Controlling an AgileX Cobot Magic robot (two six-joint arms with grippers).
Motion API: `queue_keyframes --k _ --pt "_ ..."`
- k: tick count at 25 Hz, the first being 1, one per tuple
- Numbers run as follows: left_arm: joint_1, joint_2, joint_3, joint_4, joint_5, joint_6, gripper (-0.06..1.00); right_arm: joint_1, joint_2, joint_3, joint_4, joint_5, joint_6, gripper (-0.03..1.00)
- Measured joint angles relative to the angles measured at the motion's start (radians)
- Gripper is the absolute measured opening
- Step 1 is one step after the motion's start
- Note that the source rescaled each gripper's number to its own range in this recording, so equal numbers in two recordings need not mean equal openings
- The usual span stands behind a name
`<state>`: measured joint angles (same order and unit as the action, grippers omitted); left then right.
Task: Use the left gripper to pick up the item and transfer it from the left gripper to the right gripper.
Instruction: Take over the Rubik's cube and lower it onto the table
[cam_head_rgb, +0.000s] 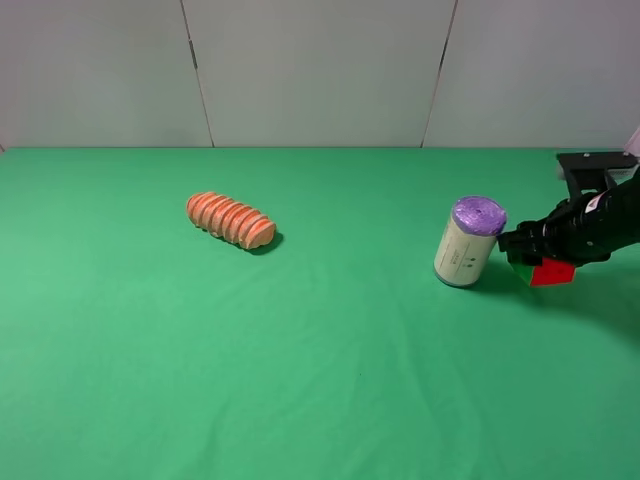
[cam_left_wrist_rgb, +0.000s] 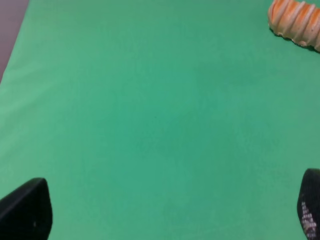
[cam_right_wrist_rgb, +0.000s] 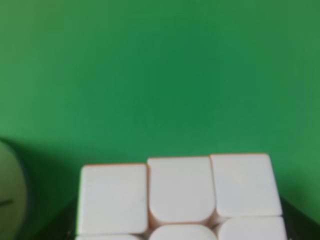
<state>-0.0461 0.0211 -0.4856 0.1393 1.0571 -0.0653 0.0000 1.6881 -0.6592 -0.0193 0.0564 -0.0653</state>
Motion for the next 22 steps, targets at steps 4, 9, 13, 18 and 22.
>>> queue_keyframes --k 4,9,13,18,22 --pt "0.0 0.0 0.0 0.0 0.0 0.0 0.96 0.0 0.016 0.0 -0.002 0.0 -0.001 0.0" --pt "0.0 0.0 0.0 0.0 0.0 0.0 0.96 0.0 0.017 0.0 -0.002 0.0 -0.002 0.0" --pt "0.0 0.0 0.0 0.0 0.0 0.0 0.96 0.0 0.018 0.0 -0.002 0.0 -0.003 0.28" --pt "0.0 0.0 0.0 0.0 0.0 0.0 0.96 0.0 0.018 0.0 -0.002 0.0 0.001 0.93" --pt "0.0 0.0 0.0 0.0 0.0 0.0 0.96 0.0 0.018 0.0 -0.002 0.0 0.004 0.98"
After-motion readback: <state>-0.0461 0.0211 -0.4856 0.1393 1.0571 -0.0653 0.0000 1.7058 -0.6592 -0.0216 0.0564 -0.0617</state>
